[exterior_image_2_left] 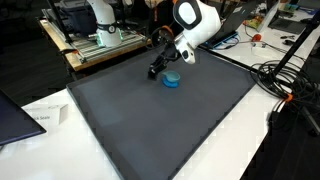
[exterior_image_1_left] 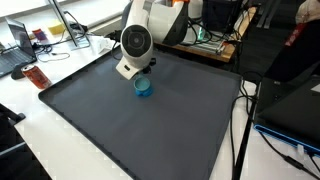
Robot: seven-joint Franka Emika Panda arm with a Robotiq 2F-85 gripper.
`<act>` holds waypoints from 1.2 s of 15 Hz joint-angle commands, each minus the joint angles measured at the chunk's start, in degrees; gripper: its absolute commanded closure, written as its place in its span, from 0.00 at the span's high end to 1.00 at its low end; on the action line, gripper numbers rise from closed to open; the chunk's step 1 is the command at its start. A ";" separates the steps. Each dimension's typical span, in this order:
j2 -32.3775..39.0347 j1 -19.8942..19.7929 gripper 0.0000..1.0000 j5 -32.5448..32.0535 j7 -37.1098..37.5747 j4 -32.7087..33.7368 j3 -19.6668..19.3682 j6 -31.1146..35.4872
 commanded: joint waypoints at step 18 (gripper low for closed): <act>-1.01 -0.99 0.35 0.86 0.52 5.59 0.20 -1.39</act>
